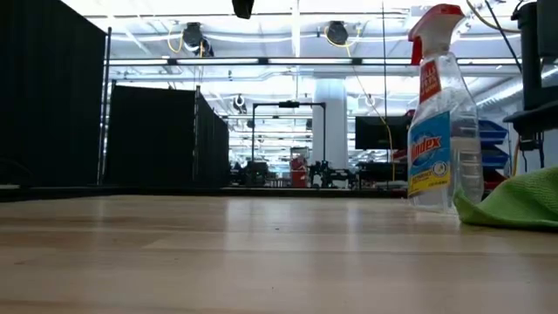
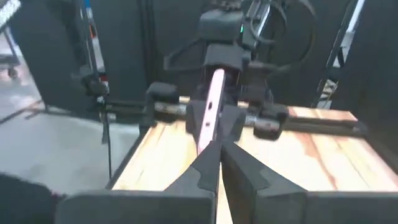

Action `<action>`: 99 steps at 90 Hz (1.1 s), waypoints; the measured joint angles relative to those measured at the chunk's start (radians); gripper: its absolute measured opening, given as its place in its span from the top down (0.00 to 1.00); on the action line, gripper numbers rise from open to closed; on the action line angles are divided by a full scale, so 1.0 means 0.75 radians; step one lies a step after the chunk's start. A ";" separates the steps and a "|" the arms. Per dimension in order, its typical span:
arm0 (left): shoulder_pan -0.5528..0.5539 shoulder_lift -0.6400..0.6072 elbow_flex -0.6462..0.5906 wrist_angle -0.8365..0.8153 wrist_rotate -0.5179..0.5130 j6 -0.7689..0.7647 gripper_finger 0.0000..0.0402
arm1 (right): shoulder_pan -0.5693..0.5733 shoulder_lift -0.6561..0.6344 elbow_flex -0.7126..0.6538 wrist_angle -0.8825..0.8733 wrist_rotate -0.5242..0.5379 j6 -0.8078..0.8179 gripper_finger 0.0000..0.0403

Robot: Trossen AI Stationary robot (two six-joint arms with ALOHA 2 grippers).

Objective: Apply microfiber cloth
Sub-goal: Spray the back of the cellphone with the cleaning bottle

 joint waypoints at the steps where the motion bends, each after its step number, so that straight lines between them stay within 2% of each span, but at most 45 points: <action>1: 0.000 0.000 0.000 0.000 0.000 0.000 0.99 | -0.002 -0.001 0.000 0.003 0.002 -0.009 1.00; 12: 0.000 0.000 0.000 -0.001 0.000 0.000 0.99 | -0.027 -0.021 0.000 0.033 0.012 -0.012 0.99; 20: -0.001 0.000 0.000 -0.001 0.000 0.000 0.99 | -0.021 -0.079 0.000 -0.051 0.028 -0.009 0.92; 48: 0.030 -0.001 0.000 -0.001 -0.016 0.000 0.99 | 0.087 -0.413 0.000 -0.511 0.315 0.133 0.49; 63: 0.086 -0.001 0.000 -0.003 -0.008 0.004 0.99 | 0.098 -0.517 0.000 -0.794 0.356 0.329 0.32; 76: 0.163 -0.001 0.000 -0.030 0.061 0.038 0.99 | 0.100 -0.549 0.000 -0.992 0.356 0.431 0.27; 99: 0.304 -0.001 0.000 -0.036 0.167 0.033 0.99 | 0.103 -0.604 -0.002 -1.138 0.345 0.418 0.30</action>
